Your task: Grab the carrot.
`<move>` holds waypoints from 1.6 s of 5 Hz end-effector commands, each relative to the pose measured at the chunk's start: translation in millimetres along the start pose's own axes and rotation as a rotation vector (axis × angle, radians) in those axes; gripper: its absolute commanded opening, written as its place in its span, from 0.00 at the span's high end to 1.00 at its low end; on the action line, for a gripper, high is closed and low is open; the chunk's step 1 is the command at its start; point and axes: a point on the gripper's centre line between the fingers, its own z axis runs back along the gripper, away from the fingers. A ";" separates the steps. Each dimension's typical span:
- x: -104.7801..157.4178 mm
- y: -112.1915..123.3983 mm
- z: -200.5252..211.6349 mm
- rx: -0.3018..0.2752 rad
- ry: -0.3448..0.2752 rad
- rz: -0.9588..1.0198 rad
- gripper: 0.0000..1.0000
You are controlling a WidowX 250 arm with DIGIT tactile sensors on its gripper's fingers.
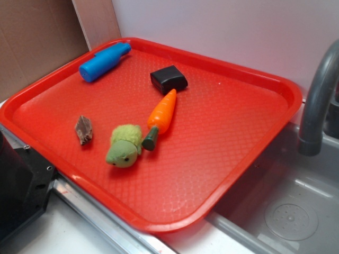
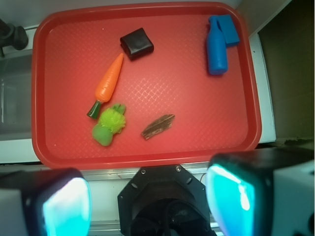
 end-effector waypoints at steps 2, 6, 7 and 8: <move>42.8 -33.3 -56.7 -0.120 -0.036 0.263 0.00; 89.0 -34.7 -225.2 -0.041 0.149 0.540 0.00; 81.3 -38.9 -234.5 -0.079 0.173 0.548 0.00; 82.1 -46.3 -251.9 -0.045 0.251 0.556 0.00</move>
